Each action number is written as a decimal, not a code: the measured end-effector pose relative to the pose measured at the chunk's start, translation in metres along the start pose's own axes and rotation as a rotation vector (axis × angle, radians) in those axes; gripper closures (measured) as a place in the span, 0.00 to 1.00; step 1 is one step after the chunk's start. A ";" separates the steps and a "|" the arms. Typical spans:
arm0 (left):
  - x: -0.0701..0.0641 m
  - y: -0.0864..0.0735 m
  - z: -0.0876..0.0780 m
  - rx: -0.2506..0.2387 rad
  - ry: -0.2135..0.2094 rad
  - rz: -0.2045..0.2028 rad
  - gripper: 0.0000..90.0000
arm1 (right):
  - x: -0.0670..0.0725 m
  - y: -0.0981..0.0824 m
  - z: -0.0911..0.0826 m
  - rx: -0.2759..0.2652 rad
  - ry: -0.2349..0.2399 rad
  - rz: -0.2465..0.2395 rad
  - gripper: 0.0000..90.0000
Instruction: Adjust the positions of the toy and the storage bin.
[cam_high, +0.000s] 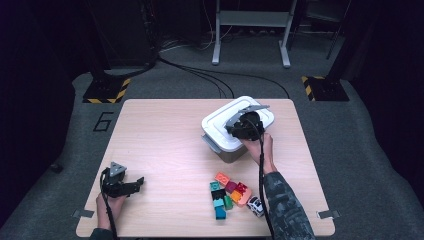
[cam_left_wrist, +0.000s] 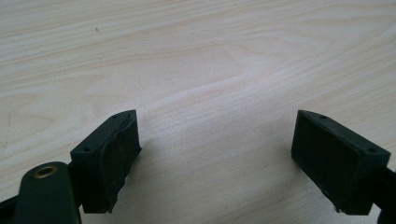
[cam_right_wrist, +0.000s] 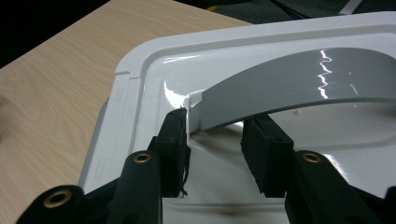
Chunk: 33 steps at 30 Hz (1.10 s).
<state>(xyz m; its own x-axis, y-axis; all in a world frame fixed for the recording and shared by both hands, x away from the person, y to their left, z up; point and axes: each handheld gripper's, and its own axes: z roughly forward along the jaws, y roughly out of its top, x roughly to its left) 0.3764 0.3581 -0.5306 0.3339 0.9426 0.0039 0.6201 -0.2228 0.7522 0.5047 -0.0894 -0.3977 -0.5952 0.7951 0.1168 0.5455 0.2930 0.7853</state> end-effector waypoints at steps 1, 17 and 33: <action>0.000 0.000 0.000 0.001 0.000 0.001 0.17 | 0.003 0.000 0.001 0.000 0.004 -0.008 0.67; 0.000 0.000 0.000 0.003 0.000 0.000 0.17 | 0.031 -0.001 0.007 -0.005 0.055 -0.074 0.63; 0.000 0.000 0.000 0.000 -0.004 -0.002 0.17 | 0.027 -0.025 -0.041 -0.061 0.013 -0.073 0.19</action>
<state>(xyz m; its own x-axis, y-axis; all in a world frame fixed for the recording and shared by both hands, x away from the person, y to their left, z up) 0.3767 0.3584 -0.5307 0.3356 0.9420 -0.0001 0.6206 -0.2211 0.7524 0.4514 -0.0971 -0.3894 -0.6399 0.7657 0.0651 0.4637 0.3172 0.8273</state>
